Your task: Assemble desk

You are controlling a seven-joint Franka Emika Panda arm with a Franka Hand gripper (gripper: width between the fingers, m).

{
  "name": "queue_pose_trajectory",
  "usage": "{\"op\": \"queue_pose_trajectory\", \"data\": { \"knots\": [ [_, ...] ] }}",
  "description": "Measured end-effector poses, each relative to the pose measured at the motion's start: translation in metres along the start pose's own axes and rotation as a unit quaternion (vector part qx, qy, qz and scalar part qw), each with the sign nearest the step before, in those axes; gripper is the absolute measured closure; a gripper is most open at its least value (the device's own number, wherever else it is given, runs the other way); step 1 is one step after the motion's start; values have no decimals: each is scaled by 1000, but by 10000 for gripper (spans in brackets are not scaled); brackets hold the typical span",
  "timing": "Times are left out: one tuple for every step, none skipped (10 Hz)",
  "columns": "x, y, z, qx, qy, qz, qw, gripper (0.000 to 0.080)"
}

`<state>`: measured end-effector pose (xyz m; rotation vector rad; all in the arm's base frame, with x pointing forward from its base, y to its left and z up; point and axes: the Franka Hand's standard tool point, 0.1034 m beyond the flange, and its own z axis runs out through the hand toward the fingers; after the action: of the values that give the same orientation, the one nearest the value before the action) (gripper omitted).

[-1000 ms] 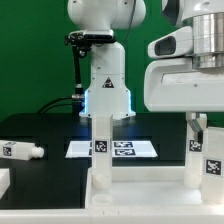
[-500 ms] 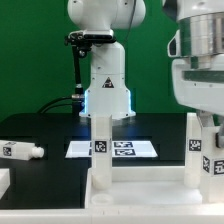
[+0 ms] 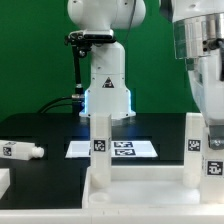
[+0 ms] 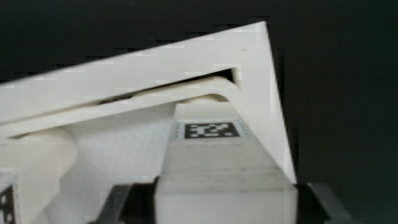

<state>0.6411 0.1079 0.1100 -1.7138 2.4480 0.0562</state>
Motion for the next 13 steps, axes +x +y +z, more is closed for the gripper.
{"op": "queue_pose_trajectory", "data": {
  "knots": [
    [0, 0, 1, 7, -5, 31, 999, 514],
    [1, 0, 1, 7, -4, 30, 1000, 514],
    [1, 0, 1, 7, -4, 29, 1000, 514],
    [1, 0, 1, 6, -4, 29, 1000, 348],
    [0, -1, -1, 8, -5, 24, 1000, 222],
    [1, -3, -16, 14, -13, 0, 1000, 172],
    [6, -3, -39, 19, -22, -29, 999, 172],
    [10, -2, -55, 25, -30, -24, 999, 154],
    [11, 1, -49, 22, -27, -24, 999, 151],
    [11, 1, -45, 20, -24, -26, 999, 151],
    [11, 1, -45, 21, -25, -26, 999, 150],
    [12, 1, -45, 20, -24, -26, 999, 150],
    [13, 1, -44, 21, -24, -29, 999, 150]
  ]
}}
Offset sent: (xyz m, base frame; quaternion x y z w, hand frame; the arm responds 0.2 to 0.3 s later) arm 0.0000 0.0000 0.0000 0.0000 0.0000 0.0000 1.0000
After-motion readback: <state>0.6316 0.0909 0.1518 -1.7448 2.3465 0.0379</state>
